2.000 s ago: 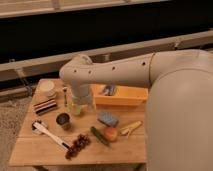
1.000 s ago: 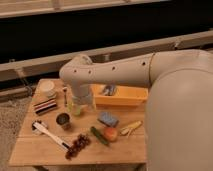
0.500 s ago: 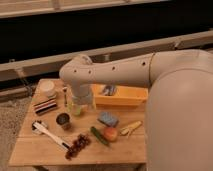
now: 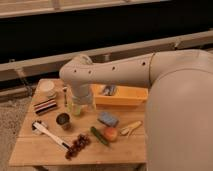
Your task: Place pepper in metal cup
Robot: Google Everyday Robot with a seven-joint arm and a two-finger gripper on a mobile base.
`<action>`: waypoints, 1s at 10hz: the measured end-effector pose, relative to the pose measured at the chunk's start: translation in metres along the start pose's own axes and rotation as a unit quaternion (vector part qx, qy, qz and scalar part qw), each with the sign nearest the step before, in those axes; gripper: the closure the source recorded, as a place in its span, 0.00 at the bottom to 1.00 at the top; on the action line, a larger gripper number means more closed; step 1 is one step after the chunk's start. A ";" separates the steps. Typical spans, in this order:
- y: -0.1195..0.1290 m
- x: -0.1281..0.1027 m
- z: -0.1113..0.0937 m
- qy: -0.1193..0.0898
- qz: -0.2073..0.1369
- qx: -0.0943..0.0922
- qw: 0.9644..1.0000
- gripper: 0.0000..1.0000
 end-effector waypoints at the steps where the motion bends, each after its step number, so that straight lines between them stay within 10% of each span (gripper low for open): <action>1: 0.000 0.000 0.000 0.000 0.000 0.000 1.000 0.35; 10: 0.004 0.014 0.017 0.020 -0.026 0.021 0.999 0.35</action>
